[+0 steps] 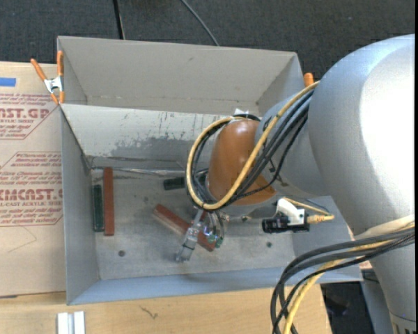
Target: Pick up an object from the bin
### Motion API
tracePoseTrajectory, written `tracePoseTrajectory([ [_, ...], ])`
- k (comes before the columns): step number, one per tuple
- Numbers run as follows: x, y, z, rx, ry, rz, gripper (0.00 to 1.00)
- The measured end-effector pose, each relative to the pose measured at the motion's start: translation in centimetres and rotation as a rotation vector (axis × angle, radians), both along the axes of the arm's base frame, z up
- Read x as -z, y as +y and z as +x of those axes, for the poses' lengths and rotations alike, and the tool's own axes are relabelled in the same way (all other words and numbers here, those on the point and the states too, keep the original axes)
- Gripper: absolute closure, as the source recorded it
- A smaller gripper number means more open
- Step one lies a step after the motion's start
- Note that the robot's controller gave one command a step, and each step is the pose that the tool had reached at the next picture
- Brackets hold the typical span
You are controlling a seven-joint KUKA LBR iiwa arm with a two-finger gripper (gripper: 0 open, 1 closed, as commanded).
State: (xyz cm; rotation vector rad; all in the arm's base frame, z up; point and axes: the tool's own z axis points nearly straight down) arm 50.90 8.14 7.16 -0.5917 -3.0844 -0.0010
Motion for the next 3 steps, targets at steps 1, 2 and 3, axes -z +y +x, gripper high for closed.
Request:
tracePoseTrajectory([
  [1, 0.04, 0.50, -0.02, -0.054, -0.002, -0.002, 1.00],
  [2, 0.04, 0.50, -0.02, -0.053, -0.002, -0.002, 1.00],
  [3, -0.30, 0.49, -0.15, -0.053, 0.003, -0.002, 1.00],
])
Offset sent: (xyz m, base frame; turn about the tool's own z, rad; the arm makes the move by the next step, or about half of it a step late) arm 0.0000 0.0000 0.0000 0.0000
